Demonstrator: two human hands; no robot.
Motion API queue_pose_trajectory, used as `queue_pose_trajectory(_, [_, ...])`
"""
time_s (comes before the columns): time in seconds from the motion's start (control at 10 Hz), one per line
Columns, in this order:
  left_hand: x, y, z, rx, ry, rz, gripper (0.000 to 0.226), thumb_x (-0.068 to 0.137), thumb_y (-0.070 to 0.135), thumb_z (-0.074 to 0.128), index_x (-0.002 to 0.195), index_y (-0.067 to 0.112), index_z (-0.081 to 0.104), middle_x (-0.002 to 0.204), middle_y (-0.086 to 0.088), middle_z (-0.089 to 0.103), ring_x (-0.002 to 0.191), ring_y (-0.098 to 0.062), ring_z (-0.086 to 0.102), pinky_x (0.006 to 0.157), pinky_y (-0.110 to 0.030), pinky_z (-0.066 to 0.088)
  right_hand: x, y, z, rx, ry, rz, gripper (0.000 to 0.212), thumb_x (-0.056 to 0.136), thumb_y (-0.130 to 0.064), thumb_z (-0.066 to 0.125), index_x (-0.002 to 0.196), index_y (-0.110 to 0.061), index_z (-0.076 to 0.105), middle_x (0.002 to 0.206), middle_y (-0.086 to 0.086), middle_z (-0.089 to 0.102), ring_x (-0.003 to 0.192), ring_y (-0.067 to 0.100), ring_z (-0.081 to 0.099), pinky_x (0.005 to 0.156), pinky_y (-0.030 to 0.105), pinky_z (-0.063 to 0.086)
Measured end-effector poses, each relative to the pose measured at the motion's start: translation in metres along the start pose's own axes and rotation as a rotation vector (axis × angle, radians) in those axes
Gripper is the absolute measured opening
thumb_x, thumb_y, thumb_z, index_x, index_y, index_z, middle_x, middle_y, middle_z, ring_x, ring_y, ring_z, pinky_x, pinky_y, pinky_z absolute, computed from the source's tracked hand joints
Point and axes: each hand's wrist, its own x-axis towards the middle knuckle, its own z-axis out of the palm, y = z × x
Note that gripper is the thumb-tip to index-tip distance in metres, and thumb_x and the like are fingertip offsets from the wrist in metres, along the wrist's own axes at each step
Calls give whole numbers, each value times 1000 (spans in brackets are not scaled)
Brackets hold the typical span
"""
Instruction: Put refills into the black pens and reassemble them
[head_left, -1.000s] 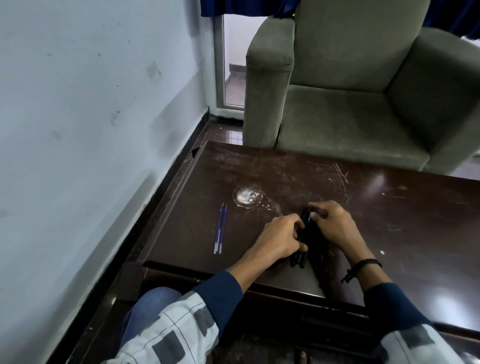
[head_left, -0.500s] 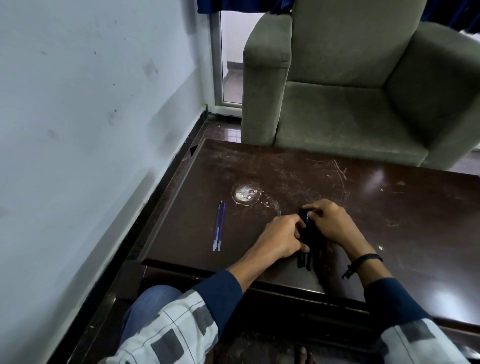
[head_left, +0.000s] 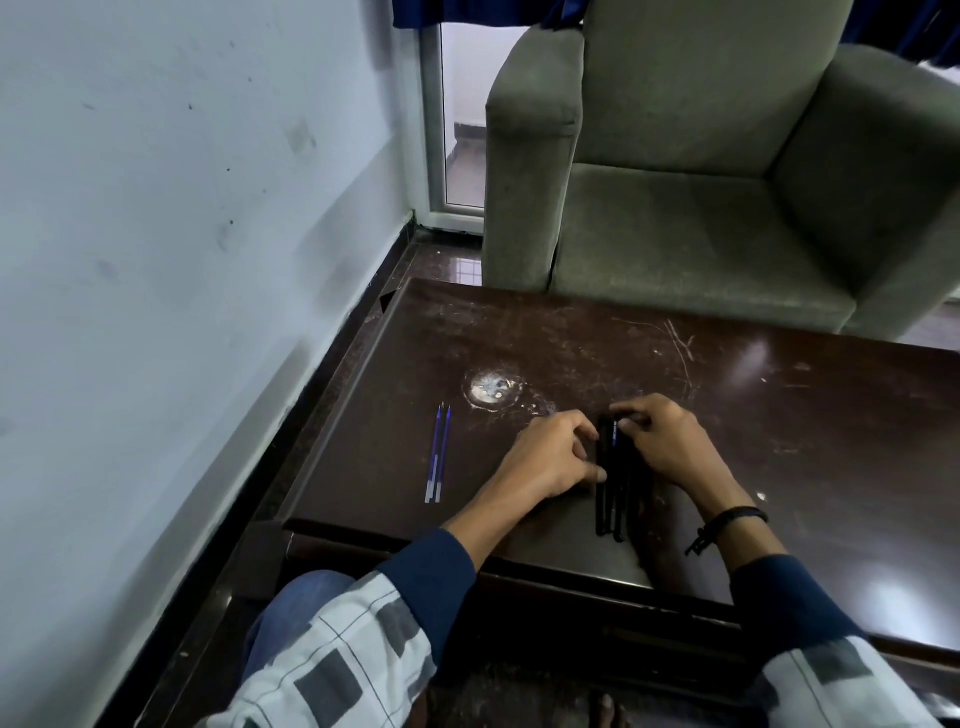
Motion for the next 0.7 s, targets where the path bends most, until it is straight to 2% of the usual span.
queue_pose_trajectory(0.1, [5, -6, -12, -40, 58, -39, 34, 78, 27, 88, 105, 29, 67, 86, 10, 71, 80, -4, 67, 70, -25, 50, 0, 2, -4, 27, 15, 64, 28, 103, -18, 60, 128, -27, 71, 124, 6, 70, 104, 19, 63, 85, 30, 49])
queue_pose_trajectory(0.2, [7, -9, -19, -60, 86, -58, 28, 81, 24, 86, 102, 28, 67, 84, 8, 73, 82, -7, 68, 78, -29, 54, -1, 3, -7, 38, 12, 99, 29, 103, -20, 60, 130, -27, 70, 125, 7, 71, 111, 24, 66, 91, 34, 53])
queue_pose_trajectory(0.3, [8, -10, -23, -76, 112, -42, 23, 84, 25, 83, 100, 28, 67, 82, 8, 72, 77, -6, 67, 73, -27, 52, -1, 2, -6, 38, 51, 93, 28, 103, -23, 60, 128, -27, 71, 127, 5, 70, 113, 24, 66, 92, 36, 53])
queue_pose_trajectory(0.4, [8, -12, -27, -50, 156, -17, 17, 88, 28, 78, 100, 28, 66, 76, 12, 66, 69, -2, 61, 67, -24, 46, 0, -1, -1, 48, 129, 41, 26, 102, -29, 61, 126, -23, 72, 125, 4, 66, 104, 18, 62, 88, 35, 51])
queue_pose_trajectory(0.5, [9, -14, -31, 53, 232, 29, 18, 95, 29, 70, 112, 23, 68, 92, 10, 66, 88, -10, 63, 79, -30, 50, 4, -3, 7, 65, 177, -8, 34, 101, -39, 62, 128, -21, 70, 115, 0, 59, 98, 14, 58, 82, 32, 48])
queue_pose_trajectory(0.6, [9, -16, -37, 273, 354, 124, 36, 101, 34, 59, 135, 23, 57, 132, -2, 60, 127, -24, 48, 105, -42, 43, 5, -7, 10, 88, 184, -17, 50, 97, -52, 63, 134, -18, 66, 115, 2, 59, 101, 18, 62, 84, 32, 50])
queue_pose_trajectory(0.7, [12, -24, -41, 417, 374, 119, 60, 100, 55, 48, 153, 31, 33, 162, 0, 33, 153, -28, 16, 118, -56, 27, 10, -8, 13, 66, 161, 12, 70, 94, -64, 59, 146, -17, 55, 136, 13, 60, 125, 32, 57, 104, 46, 49])
